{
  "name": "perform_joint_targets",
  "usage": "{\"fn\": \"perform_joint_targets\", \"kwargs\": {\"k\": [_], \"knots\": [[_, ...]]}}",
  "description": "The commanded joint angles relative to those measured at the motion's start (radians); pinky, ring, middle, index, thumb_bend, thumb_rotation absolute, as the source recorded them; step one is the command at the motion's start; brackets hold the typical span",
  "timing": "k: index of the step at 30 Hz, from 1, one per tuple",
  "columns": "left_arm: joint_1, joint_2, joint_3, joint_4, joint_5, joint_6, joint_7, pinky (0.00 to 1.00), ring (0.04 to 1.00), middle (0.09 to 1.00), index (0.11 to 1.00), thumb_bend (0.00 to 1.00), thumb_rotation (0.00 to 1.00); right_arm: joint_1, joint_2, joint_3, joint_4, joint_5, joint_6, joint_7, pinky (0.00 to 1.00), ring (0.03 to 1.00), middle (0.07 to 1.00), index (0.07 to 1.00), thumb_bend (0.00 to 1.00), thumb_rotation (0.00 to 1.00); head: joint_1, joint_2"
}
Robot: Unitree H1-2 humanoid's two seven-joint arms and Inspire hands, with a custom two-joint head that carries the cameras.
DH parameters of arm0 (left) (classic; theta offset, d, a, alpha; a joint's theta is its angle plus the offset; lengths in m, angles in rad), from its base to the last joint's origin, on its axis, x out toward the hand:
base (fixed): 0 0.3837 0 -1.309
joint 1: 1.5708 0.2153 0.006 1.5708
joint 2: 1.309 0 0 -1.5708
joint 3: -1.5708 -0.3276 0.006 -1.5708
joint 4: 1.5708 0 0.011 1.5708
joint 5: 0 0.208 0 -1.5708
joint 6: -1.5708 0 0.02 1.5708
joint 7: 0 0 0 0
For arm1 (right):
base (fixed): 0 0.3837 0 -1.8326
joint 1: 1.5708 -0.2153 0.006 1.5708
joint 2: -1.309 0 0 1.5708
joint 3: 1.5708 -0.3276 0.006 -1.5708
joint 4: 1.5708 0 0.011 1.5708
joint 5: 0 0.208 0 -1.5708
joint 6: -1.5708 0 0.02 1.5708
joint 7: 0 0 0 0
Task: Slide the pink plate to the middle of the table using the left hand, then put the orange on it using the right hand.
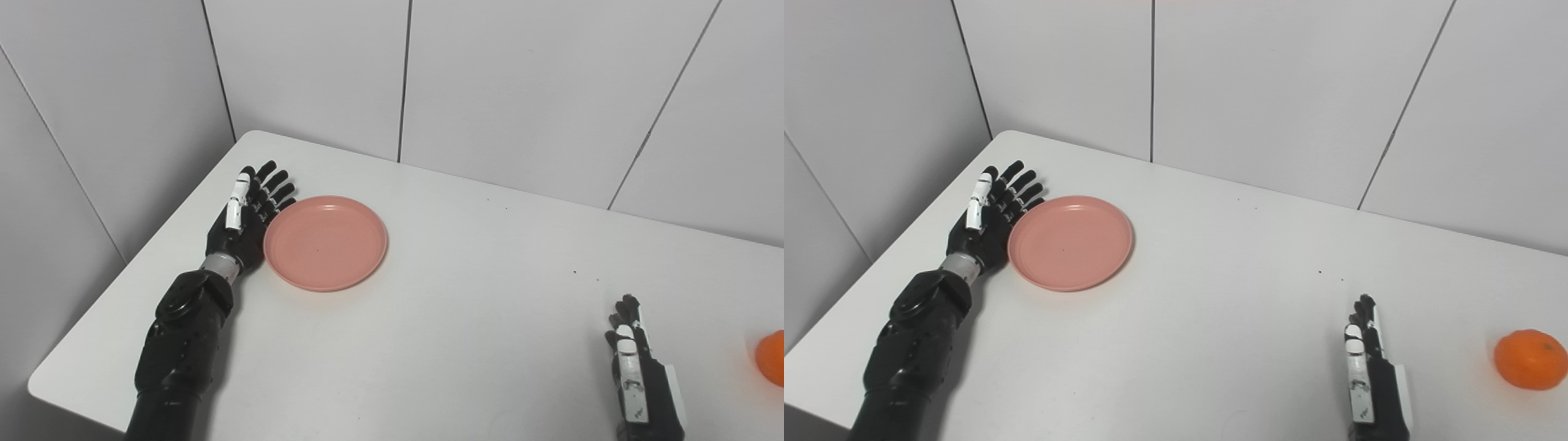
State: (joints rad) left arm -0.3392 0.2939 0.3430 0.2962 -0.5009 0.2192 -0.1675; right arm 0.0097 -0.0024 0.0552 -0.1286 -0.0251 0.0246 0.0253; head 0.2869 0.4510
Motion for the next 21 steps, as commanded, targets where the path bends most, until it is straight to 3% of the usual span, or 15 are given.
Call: {"fn": "perform_joint_targets", "kwargs": {"k": [1, 21], "knots": [[0.006, -0.014, -0.013, 0.001, 0.012, 0.045, 0.021, 0.91, 0.919, 0.924, 0.908, 0.36, 1.00, -0.010, 0.004, -0.001, -0.034, 0.001, -0.019, -0.001, 1.00, 1.000, 1.000, 1.000, 0.15, 1.00, -0.002, 0.001], [0.002, -0.078, -0.058, -0.040, 0.016, 0.056, 0.044, 0.93, 0.922, 0.919, 0.906, 0.37, 1.00, -0.011, 0.016, -0.002, -0.042, -0.005, -0.005, -0.010, 1.00, 0.997, 1.000, 1.000, 0.14, 1.00, -0.021, 0.014]]}}
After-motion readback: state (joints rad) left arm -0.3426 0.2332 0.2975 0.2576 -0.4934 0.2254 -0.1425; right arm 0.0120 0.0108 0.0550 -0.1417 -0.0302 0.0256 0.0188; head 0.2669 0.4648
